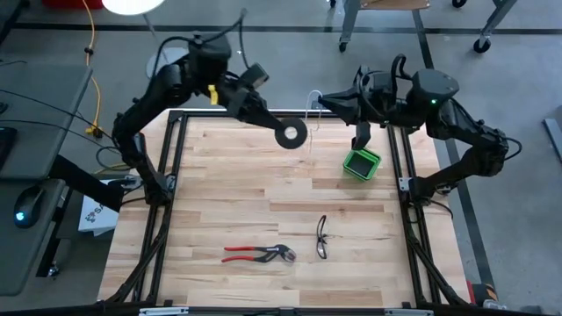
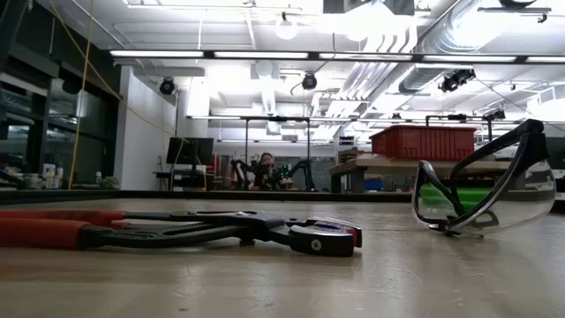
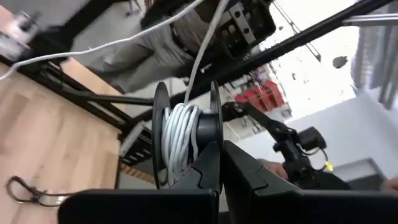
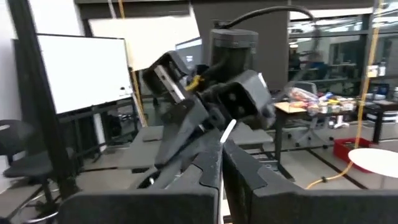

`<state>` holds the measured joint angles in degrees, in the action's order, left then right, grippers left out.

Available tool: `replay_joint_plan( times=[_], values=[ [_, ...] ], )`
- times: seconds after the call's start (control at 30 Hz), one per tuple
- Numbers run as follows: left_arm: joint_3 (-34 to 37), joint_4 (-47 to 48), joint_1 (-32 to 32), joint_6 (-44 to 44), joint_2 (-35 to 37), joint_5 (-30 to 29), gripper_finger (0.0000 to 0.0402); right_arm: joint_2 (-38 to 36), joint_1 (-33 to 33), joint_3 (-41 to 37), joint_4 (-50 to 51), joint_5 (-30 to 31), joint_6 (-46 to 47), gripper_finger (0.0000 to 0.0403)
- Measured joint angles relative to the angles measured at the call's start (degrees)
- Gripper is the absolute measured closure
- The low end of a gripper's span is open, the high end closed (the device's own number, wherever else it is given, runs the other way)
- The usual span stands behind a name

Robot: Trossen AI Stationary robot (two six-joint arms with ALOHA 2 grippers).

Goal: Coil cords
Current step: Coil the wire into the spool

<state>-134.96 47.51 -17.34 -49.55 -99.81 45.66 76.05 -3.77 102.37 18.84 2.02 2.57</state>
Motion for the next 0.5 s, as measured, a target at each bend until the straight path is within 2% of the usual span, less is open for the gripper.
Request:
replay_joint_plan(
  times=[0.13, 0.3, 0.43, 0.5],
  values=[
    [0.0, -8.9, 1.7, -4.6, -2.6, 4.5, 0.0401, 0.4, -0.7, 0.0, -0.8, -1.9, 0.0, 0.0403],
    [0.0, -31.6, 3.8, -16.5, -6.6, 8.3, 0.0402, 1.1, -2.0, 0.0, -2.5, -5.5, 1.5, 0.0403],
    [0.0, -52.1, 4.0, -25.9, -10.3, 7.1, 0.0402, 1.5, -2.6, 0.0, -3.8, -8.8, 1.7, 0.0403],
    [0.0, -60.8, 3.9, -28.8, -11.6, 3.8, 0.0402, 1.6, -2.6, 0.0, -3.8, -9.9, 1.7, 0.0403]
  ],
)
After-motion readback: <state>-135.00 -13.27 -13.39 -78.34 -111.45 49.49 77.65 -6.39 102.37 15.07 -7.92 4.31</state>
